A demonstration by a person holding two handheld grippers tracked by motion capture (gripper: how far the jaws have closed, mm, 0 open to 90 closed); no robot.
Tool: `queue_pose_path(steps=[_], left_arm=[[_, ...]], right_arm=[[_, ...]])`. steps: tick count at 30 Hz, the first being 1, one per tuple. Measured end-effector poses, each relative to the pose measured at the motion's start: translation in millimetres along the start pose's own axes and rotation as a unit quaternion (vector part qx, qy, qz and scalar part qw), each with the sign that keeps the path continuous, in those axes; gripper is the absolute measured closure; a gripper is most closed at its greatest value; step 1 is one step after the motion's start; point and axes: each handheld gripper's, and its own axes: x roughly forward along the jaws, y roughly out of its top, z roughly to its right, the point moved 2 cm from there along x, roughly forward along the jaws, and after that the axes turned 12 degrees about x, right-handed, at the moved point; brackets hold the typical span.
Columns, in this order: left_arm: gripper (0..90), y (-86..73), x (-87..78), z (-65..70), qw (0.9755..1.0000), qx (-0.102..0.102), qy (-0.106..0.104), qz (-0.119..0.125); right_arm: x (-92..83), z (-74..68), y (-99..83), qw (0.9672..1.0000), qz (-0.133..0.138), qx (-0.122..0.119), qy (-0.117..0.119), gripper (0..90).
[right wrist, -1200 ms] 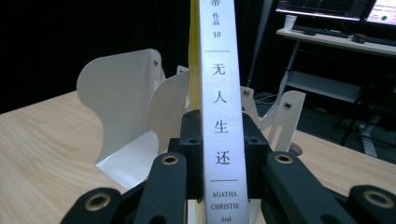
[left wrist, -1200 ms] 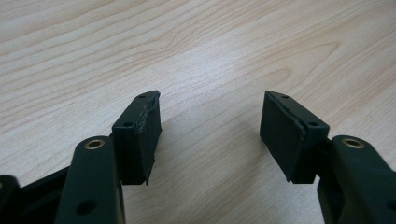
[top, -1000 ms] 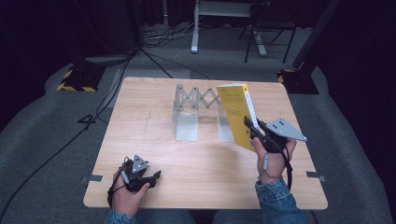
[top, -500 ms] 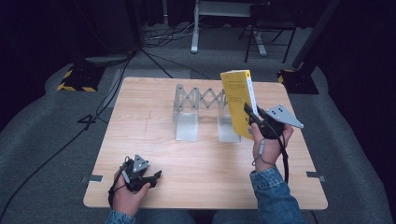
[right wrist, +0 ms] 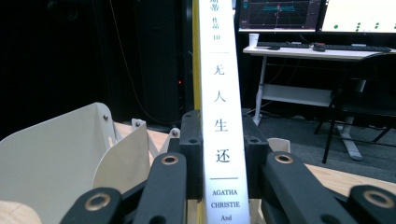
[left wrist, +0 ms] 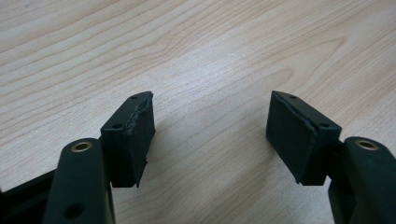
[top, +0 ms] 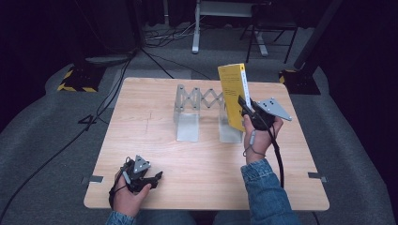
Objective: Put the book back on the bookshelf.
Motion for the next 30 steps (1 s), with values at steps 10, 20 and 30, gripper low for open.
queue_pose_path(steps=[10,20,30], left_arm=[[33.1,0.3,0.4,0.4,1.0,0.001,0.001,0.001],[32.9,0.9,0.7,1.4,1.0,0.001,0.0,0.0],[32.7,1.5,1.3,1.5,1.0,0.004,-0.002,0.0]], right_arm=[[13.1,7.0,-17.8,1.0,0.004,0.003,-0.006,76.1],[14.8,3.8,-32.9,0.9994,-0.034,-0.006,0.007,75.6],[18.9,8.3,-57.0,0.9959,-0.09,0.01,0.007,74.3]])
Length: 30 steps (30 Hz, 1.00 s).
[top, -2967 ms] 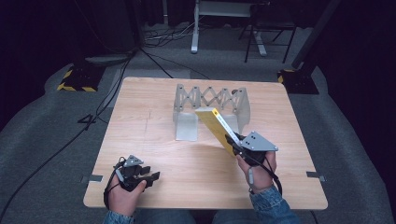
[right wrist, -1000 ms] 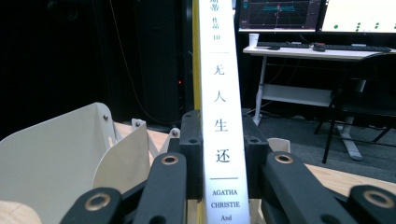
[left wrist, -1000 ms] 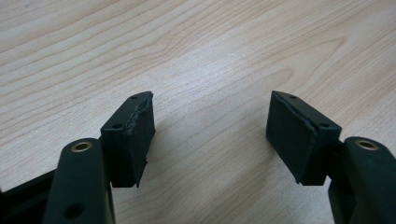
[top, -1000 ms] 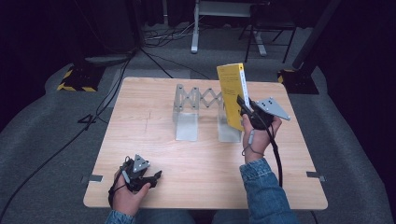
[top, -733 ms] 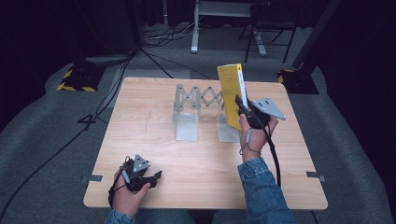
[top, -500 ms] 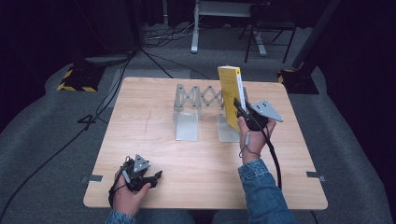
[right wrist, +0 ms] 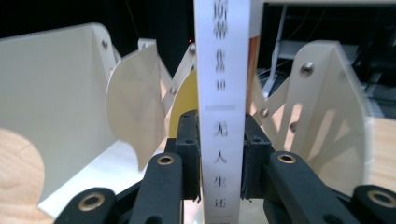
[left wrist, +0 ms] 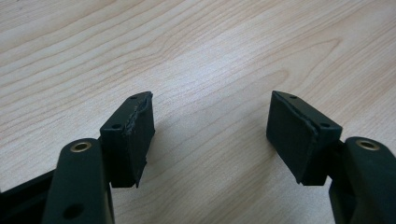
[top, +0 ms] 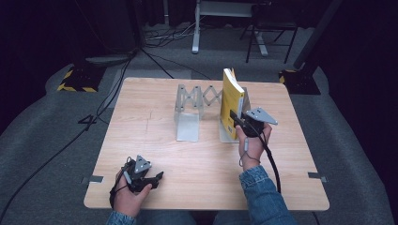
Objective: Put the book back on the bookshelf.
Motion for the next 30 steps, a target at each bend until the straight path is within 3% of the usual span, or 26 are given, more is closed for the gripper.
queue_pose_path(steps=[4,11,15,18,30], left_arm=[[32.3,0.6,0.7,0.3,1.0,0.0,0.0,0.001],[32.1,1.1,1.3,0.6,1.0,0.002,0.0,0.001],[32.1,1.2,1.3,0.8,1.0,0.002,-0.001,0.001],[32.1,1.4,1.6,0.9,1.0,0.001,-0.001,0.001],[29.1,3.8,4.3,0.6,1.0,0.002,-0.003,0.0]], right_arm=[[5.5,-2.1,-9.1,0.9996,-0.026,-0.006,0.0,73.9],[7.5,-3.2,-10.7,0.9995,-0.028,-0.012,0.004,73.7],[11.4,-2.0,-18.1,0.9986,-0.051,-0.015,-0.004,73.4],[12.9,-2.5,-21.8,0.9992,-0.038,-0.014,-0.002,73.6],[10.9,-1.7,-21.0,0.9987,-0.047,-0.02,-0.006,68.4]])
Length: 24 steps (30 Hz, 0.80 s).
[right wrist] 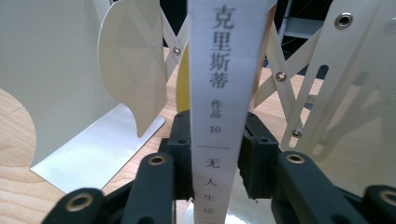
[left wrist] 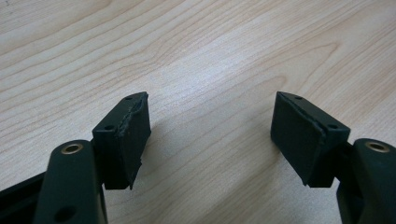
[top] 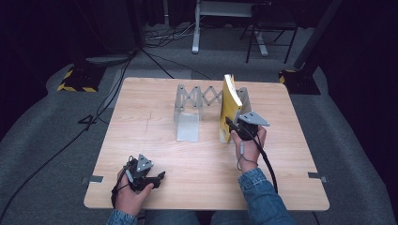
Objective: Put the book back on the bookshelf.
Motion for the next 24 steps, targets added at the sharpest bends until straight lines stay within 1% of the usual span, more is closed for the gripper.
queue_pose_path(steps=[2,3,5,6,7,8,9,10,12,13,14,15,16,17,18,19,20,21,24], left_arm=[[29.1,0.0,0.0,0.0,1.0,0.0,0.0,0.0],[29.1,0.0,0.0,0.0,1.0,0.0,0.0,0.0],[29.0,-0.4,-0.3,0.0,1.0,-0.001,-0.001,0.0],[29.0,-1.1,-1.4,-0.4,1.0,-0.001,-0.001,-0.002],[28.9,-1.1,-1.4,-0.4,1.0,-0.001,-0.001,-0.002],[28.9,-2.5,-2.3,-0.9,1.0,-0.002,0.0,-0.001],[28.9,-2.5,-2.3,-0.9,1.0,-0.002,0.0,-0.001],[28.9,-3.6,-3.3,-1.6,1.0,-0.001,0.001,-0.001],[28.9,-4.9,-5.2,-2.7,1.0,0.0,-0.001,-0.004],[28.9,-5.8,-5.3,-3.0,1.0,-0.002,0.0,-0.001],[28.9,-6.4,-6.1,-3.6,1.0,-0.001,0.0,-0.002],[28.9,-7.1,-6.1,-3.8,1.0,-0.003,0.0,0.001],[28.8,-7.8,-7.1,-4.9,1.0,0.0,-0.001,-0.002],[28.8,-8.3,-7.6,-5.6,1.0,0.001,-0.002,-0.002],[28.8,-8.6,-7.7,-5.9,1.0,0.0,-0.002,-0.002],[28.8,-9.0,-7.8,-6.2,1.0,-0.001,-0.001,0.0],[28.8,-9.3,-8.2,-6.7,1.0,0.0,-0.001,-0.001],[28.8,-9.8,-8.5,-6.9,1.0,-0.001,-0.003,-0.001],[28.8,-11.2,-9.5,-8.0,1.0,-0.002,-0.003,0.0]], right_arm=[[-1.2,0.8,-0.1,1.0,-0.001,0.002,0.0,67.2],[-3.2,1.6,0.0,1.0,0.0,0.004,0.004,65.5],[-7.7,2.3,1.4,1.0,0.003,0.001,0.006,59.5],[-14.7,2.4,4.7,0.9999,0.007,-0.001,0.008,56.3],[-14.7,2.4,4.7,0.9999,0.007,-0.001,0.008,56.3],[-23.2,4.2,8.9,0.9998,0.014,0.0,0.012,53.4],[-23.2,4.2,8.9,0.9998,0.014,0.0,0.012,53.4],[-27.6,5.6,10.9,0.9998,0.016,0.001,0.013,51.3],[-38.4,10.0,14.1,0.9996,0.015,0.009,0.022,47.1],[-38.4,10.0,14.1,0.9996,0.015,0.009,0.022,47.1],[-45.4,11.9,14.6,0.9995,0.012,0.011,0.028,46.1],[-45.4,11.9,14.6,0.9995,0.012,0.011,0.028,46.1],[-48.8,12.6,14.7,0.9994,0.009,0.011,0.033,44.9],[-53.2,13.3,15.0,0.9993,0.006,0.009,0.036,41.2],[-60.5,14.9,16.1,0.9994,0.007,0.006,0.034,40.4],[-60.5,14.9,16.1,0.9994,0.007,0.006,0.034,40.4],[-68.6,18.0,17.6,0.9992,0.011,0.005,0.038,39.1],[-68.6,18.0,17.6,0.9992,0.011,0.005,0.038,39.1],[-81.3,25.8,18.4,0.9989,0.012,0.012,0.043,36.6]])
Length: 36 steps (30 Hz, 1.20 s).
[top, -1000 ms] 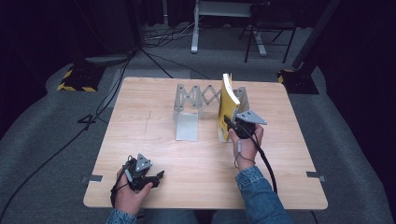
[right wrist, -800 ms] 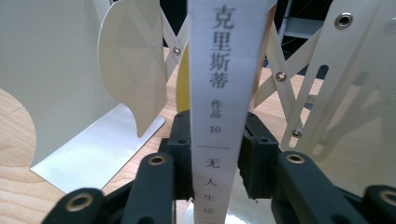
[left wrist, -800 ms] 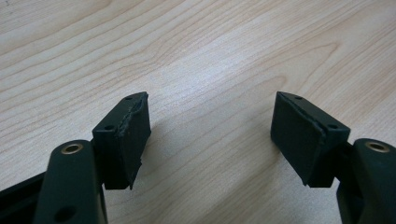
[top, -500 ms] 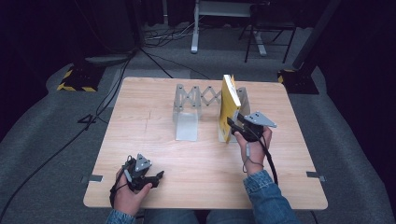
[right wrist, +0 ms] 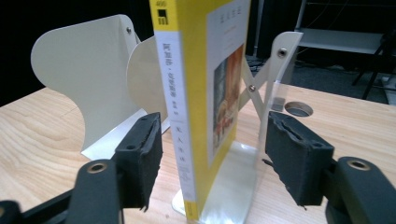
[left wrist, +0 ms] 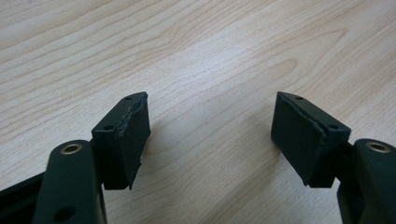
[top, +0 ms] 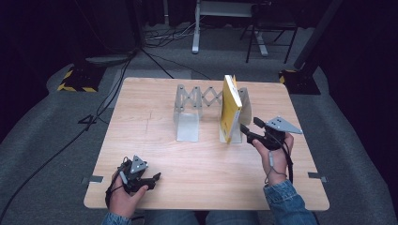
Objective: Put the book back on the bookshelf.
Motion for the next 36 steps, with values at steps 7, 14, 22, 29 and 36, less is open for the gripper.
queue_pose_path(steps=[7,14,22,29,36], left_arm=[[28.2,-1.3,-0.7,-4.1,1.0,0.002,0.0,-0.001],[24.6,-3.7,-1.3,-9.9,1.0,-0.005,0.005,-0.003],[19.1,-5.0,-1.5,-13.9,1.0,-0.003,0.002,-0.009],[18.5,-5.7,-1.8,-15.7,1.0,-0.003,0.002,-0.009],[18.5,-6.2,-2.1,-16.4,0.9999,-0.007,0.005,-0.009]], right_arm=[[-22.9,10.4,-1.9,0.9999,-0.012,-0.01,0.007,33.4],[-44.7,26.3,-7.7,0.9988,-0.036,-0.026,0.018,30.5],[-59.2,43.7,-19.7,0.9982,-0.055,-0.017,0.017,29.3],[-69.8,63.7,-34.9,0.9962,-0.08,-0.031,0.015,29.1],[-78.4,90.0,-67.4,0.9946,-0.102,-0.011,-0.017,29.2]])
